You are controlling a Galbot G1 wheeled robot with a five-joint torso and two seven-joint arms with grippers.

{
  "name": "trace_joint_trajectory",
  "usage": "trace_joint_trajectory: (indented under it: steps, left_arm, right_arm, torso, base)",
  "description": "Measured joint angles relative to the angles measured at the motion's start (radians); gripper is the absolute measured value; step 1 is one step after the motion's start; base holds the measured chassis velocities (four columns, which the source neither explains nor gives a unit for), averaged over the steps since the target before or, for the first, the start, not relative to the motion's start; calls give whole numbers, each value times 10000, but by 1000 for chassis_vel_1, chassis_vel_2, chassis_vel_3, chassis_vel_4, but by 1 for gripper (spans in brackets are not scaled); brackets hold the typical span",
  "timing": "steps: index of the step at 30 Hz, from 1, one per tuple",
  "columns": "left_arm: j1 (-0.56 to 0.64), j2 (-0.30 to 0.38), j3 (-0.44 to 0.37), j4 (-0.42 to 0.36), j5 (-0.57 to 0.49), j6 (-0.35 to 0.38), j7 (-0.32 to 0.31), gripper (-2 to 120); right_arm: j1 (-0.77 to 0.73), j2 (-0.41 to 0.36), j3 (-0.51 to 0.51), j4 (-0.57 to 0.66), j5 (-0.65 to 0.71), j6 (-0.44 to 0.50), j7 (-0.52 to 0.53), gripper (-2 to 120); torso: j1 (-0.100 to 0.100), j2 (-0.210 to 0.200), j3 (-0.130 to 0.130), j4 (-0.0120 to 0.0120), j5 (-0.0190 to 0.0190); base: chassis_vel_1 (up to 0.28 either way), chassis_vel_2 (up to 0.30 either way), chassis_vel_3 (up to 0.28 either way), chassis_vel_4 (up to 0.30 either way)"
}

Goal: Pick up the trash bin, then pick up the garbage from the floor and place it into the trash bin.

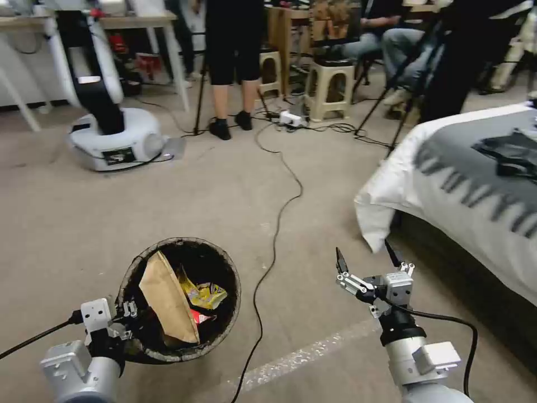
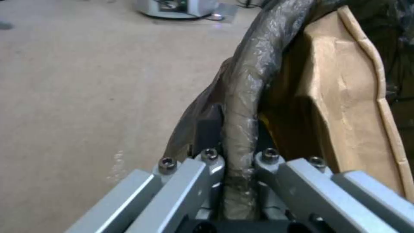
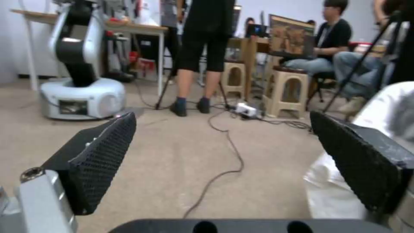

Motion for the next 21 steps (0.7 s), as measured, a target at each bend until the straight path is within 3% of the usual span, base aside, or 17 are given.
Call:
trace_joint_trajectory:
  steps: [21]
  left_arm:
    - [3,-12,20,-1,-7,-35,22,3]
  right_arm:
    - [94,-49,-80,5,77,-123,44,100]
  torso:
    - [-1,-1,0,0,0]
  base:
    - [90,86,93,85]
